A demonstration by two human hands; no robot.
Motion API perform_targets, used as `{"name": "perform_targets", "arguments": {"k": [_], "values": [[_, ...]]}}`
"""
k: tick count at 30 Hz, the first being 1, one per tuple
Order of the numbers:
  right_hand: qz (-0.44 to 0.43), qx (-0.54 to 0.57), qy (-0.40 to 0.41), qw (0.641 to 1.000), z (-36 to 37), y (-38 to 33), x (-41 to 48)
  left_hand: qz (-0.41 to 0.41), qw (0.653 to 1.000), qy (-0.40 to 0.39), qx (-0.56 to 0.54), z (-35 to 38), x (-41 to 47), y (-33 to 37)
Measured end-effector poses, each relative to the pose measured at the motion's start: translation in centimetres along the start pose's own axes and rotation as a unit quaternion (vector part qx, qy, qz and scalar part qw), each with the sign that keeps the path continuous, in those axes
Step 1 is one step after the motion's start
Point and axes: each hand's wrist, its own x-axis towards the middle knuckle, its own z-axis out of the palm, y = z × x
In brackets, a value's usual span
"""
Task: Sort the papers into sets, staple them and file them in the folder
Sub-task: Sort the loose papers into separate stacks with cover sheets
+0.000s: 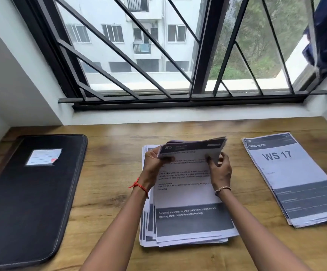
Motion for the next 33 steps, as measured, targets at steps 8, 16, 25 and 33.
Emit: {"name": "perform_targets", "arguments": {"k": [8, 16, 25, 33], "values": [[0.065, 0.005, 0.040, 0.997, -0.3, 0.6, 0.2, -0.032, 0.998, 0.054, -0.030, 0.4, -0.4, -1.2], [0.081, -0.114, 0.055, 0.989, -0.8, 1.3, 1.1, -0.056, 0.994, 0.094, 0.007, 1.8, -0.2, -2.7], [0.085, -0.172, 0.069, 0.979, -3.3, 2.8, 1.6, 0.037, 0.923, 0.013, 0.382, -1.4, 0.9, -4.4], [0.066, -0.204, 0.059, 0.975, -2.9, 2.7, 0.7, -0.061, 0.798, 0.014, 0.599, -5.1, 1.8, -4.9]]}}
